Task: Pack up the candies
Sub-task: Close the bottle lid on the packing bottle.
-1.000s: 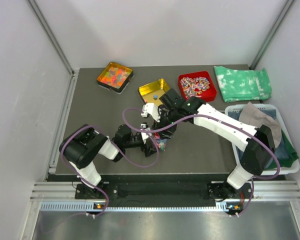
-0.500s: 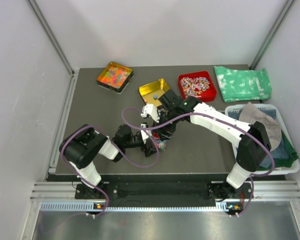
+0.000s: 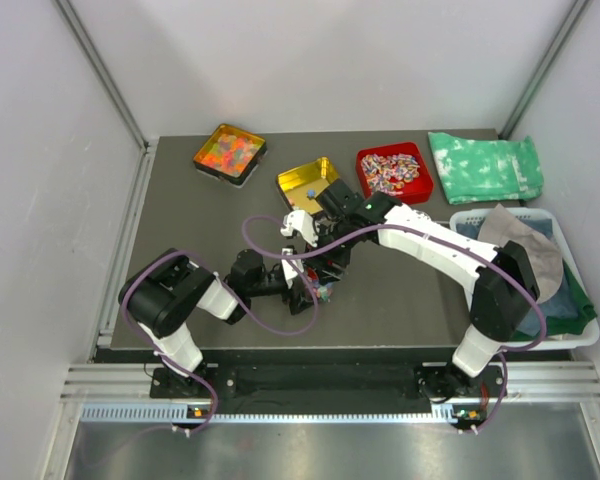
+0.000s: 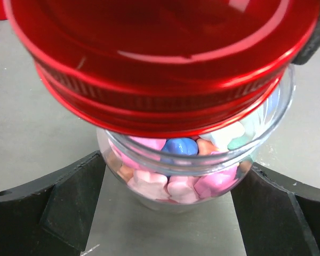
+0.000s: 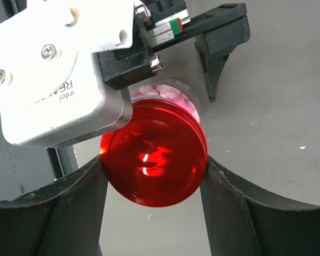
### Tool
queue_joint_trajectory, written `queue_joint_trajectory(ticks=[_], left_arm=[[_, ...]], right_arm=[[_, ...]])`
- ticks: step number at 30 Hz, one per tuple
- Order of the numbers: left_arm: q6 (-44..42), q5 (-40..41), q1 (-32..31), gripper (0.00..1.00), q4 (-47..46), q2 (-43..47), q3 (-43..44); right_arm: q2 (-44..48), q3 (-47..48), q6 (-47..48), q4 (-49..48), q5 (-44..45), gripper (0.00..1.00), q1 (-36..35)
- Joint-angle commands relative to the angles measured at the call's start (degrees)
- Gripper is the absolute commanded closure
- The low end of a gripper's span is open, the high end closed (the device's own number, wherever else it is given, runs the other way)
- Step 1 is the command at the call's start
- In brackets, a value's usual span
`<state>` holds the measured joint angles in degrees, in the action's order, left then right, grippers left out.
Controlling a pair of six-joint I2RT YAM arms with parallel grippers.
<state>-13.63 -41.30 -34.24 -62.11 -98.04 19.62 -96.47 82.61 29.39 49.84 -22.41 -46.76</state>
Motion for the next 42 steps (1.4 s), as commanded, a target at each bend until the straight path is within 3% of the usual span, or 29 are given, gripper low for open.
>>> queue_joint_trajectory(ticks=[1, 15, 30, 42], left_arm=[[-0.7, -1.1, -0.2, 0.02, -1.9, -0.4, 0.9], [-0.7, -1.2, -0.2, 0.02, -1.4, -0.4, 1.2], [-0.9, -1.5, -0.2, 0.02, -1.4, -0.4, 1.2], [-0.7, -1.8, -0.2, 0.02, -1.4, -0.4, 1.2]], right_arm=[[-0.1, 2.0, 1.4, 1.0, -0.4, 0.53, -0.5], [-0.5, 4.0, 2.2, 3.6, -4.7, 0.51, 1.1], [-2.4, 2.9, 1.8, 1.9, -3.4, 0.48, 0.7], [-3.3, 1.9, 1.1, 0.5, -1.2, 0.36, -0.5]])
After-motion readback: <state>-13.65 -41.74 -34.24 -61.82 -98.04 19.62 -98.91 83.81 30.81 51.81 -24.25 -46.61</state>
